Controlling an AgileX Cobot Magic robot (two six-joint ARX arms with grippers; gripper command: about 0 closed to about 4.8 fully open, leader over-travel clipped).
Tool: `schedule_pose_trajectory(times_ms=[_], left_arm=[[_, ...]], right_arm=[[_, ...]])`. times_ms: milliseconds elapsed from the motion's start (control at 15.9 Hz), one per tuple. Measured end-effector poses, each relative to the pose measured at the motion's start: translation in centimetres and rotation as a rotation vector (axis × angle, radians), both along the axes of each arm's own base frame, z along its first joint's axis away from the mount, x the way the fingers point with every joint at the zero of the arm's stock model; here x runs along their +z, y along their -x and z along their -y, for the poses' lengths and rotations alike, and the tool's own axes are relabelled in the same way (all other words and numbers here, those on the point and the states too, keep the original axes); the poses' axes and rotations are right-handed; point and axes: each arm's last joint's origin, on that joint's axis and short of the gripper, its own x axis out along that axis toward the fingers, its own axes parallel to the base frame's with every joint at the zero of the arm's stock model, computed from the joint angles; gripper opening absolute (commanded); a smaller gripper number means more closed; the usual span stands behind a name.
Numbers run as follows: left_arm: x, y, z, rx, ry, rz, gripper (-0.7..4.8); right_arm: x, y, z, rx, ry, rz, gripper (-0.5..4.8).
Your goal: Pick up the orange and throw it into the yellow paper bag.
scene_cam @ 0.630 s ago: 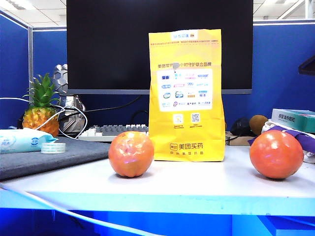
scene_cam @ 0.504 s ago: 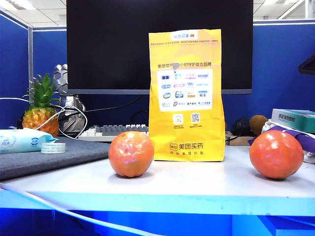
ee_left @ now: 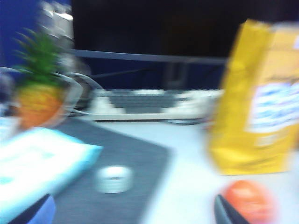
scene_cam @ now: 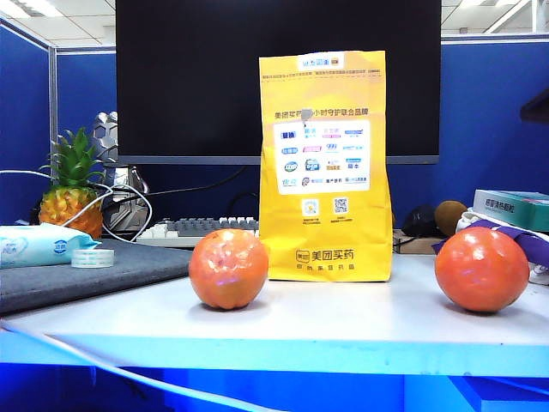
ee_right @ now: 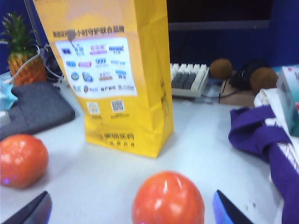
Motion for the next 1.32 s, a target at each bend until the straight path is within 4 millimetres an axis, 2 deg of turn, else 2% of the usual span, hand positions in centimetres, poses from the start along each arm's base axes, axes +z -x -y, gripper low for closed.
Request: schedule_pose_trajectory(times_ms=[126,315,378,567,693,882,1007,1133,1322], left_arm=[[1.0,0.3,0.2,-0.118,0.026,0.014,4.79],[3.8,-0.2,0.6,-0.172,0.036,-0.026,4.79],[4.3,-0.6,0.8,-0.188,0.022,-0.044,4.79],[8.3,-2.8,2.0,-0.29,-0.078,-0.079,4.79],[10.3,-4.7,2.9,-0.34,-0.159,-0.121,4.79],[11.6,-8.0,4.5,-0.467,-0.214,-0.235,4.79],[11.8,-9.5,5.6,-0.574,-0.212,-0.272,4.79],[12.2,-10.2,7.0,-0.64,-0.247,-0.301,4.79],[12.6,-10.5,8.5,-0.703,-0.284,-0.341,4.79]], right_arm=[[0.8,0.1,0.0,0.0,-0.034,0.081,4.79],[2.2,0.2,0.3,-0.051,-0.092,0.202,4.79],[2.1,0.2,0.3,-0.06,-0.092,0.197,4.79],[1.8,-0.4,0.3,-0.13,-0.06,0.113,4.79],[2.7,-0.9,0.2,-0.175,-0.016,0.053,4.79],[3.7,-3.0,-0.6,-0.186,0.075,-0.094,4.79],[5.1,-5.3,-1.6,-0.183,0.13,-0.195,4.79],[5.9,-8.1,-2.6,-0.111,0.176,-0.317,4.79],[6.9,-11.3,-2.5,-0.065,0.219,-0.418,4.79]])
